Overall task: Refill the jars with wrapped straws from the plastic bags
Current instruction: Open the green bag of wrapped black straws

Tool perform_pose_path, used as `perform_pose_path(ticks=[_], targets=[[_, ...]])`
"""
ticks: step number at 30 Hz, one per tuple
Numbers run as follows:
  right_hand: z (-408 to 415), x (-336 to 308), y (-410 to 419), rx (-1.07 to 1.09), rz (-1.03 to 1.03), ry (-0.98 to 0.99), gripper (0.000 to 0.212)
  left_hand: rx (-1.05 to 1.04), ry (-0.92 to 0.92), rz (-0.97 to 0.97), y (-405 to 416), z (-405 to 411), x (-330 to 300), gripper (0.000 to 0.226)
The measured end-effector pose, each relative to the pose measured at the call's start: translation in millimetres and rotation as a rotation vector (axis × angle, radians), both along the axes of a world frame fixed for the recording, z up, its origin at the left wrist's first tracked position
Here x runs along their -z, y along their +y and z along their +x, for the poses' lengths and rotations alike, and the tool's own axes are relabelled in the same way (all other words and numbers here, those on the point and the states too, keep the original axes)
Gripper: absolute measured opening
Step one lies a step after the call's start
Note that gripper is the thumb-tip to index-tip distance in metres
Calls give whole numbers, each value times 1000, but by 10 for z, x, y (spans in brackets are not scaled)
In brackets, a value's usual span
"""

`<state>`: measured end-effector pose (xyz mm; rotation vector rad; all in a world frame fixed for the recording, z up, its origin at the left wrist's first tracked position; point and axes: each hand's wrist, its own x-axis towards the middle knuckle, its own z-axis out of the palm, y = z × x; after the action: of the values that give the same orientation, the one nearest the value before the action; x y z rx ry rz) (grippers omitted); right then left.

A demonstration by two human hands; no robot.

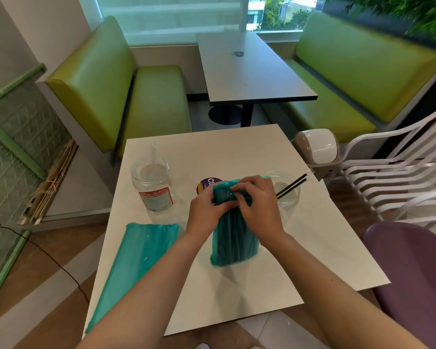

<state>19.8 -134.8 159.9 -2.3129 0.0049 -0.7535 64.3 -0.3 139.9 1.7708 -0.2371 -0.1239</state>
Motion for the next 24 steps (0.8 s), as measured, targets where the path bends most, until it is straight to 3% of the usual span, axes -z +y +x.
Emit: perform_pose_path(ticks=[2,7,12,16,19,24], targets=[[-7,2,27,-27,73,34,10,0,-18,20,10,-2,3,41],[19,-9,96,1,91,123,37,-12,-31,62,19,-11,-17,40],[-21,-31,84,-48,224,109,6,-5,34,-45,69,-13,-20,45],[-72,-107,43,-9,450,114,4,32,-19,-20,113,-18,-24,55],[-101,-149,47,60,634,82,5,17,-39,2,120,-37,-25,45],[-88,-169,58,48,753,74,5,48,-127,71,101,-47,-47,48]])
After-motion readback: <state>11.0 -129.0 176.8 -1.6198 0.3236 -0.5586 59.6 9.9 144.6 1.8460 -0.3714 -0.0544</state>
